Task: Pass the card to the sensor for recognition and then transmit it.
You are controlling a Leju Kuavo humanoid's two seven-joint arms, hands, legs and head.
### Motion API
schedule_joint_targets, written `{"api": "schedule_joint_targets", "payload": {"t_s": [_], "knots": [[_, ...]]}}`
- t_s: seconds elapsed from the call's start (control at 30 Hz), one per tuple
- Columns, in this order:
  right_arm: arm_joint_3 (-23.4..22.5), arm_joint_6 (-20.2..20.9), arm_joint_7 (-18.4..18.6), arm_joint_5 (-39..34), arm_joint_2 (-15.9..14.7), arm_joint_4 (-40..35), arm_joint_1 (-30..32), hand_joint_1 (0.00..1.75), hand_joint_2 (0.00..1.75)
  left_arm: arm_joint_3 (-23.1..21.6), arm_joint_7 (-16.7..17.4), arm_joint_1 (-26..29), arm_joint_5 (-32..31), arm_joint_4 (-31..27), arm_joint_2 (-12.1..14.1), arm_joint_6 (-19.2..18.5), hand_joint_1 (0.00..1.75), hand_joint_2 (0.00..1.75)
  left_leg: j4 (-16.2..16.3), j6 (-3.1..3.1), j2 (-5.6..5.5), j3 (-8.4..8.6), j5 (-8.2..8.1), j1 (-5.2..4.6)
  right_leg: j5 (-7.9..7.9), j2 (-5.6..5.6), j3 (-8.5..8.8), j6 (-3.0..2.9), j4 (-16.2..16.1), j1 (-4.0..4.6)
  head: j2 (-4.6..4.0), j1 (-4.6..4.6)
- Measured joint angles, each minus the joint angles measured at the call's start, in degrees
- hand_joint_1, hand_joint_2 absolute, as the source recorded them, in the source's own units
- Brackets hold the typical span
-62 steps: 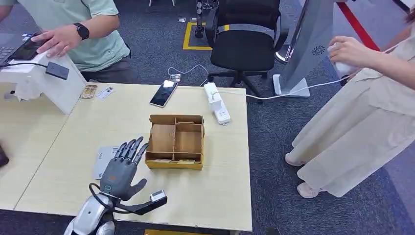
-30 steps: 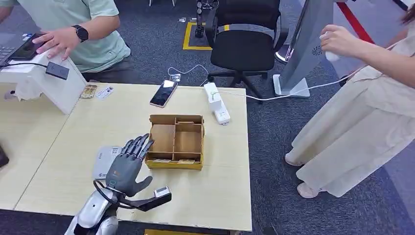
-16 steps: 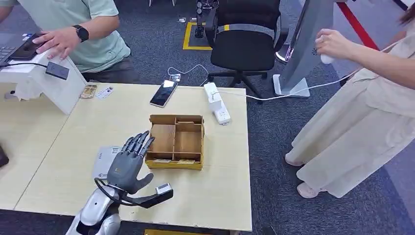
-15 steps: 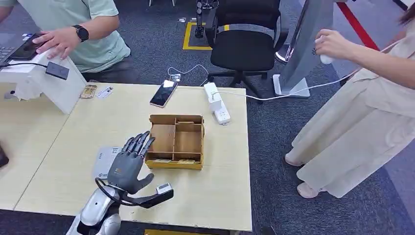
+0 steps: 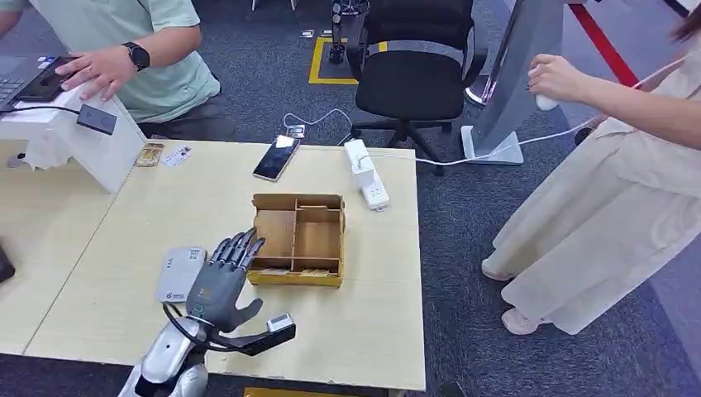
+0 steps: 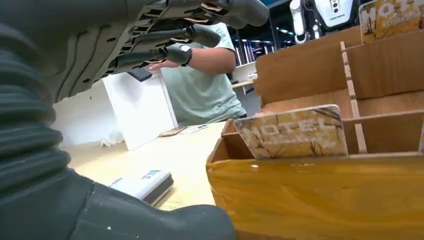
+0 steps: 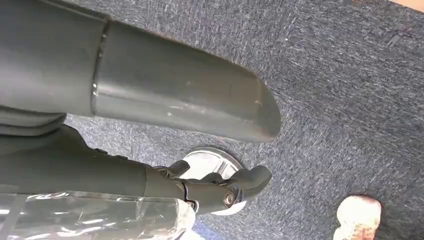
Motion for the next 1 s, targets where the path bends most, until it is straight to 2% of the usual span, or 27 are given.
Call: {"api": "schedule_joint_targets", "payload": {"t_s": [0.27,0.63,1.0], "knots": [[0.8,0.0,0.6,0.0,0.0,0.1,0.0,0.0,0.0,-0.5,0.2,-0.3,-1.2,1.9,-0.9,0.4,0.0,1.75,0.0,0.0,0.0,0.0,0.0,0.0,0.0,0.0,0.0,0.0,0.0,0.0,0.0,0.0],[1.4,0.2,0.7,-0.2,0.0,0.1,0.1,0.0,0.0,-0.5,2.0,-1.6,-5.9,2.4,-4.0,4.7,0.0,1.75,0.0,0.0,0.0,0.0,0.0,-0.01,0.01,-0.01,0.0,0.01,0.0,0.0,0.0,-0.02],[1.4,0.3,0.8,-0.2,0.0,0.1,0.1,0.0,0.0,-0.5,1.0,-2.0,-5.4,2.0,-4.9,4.1,0.0,1.75,0.0,0.0,0.0,0.0,0.0,0.0,0.01,0.0,0.0,0.01,0.0,0.0,0.0,0.0]]}}
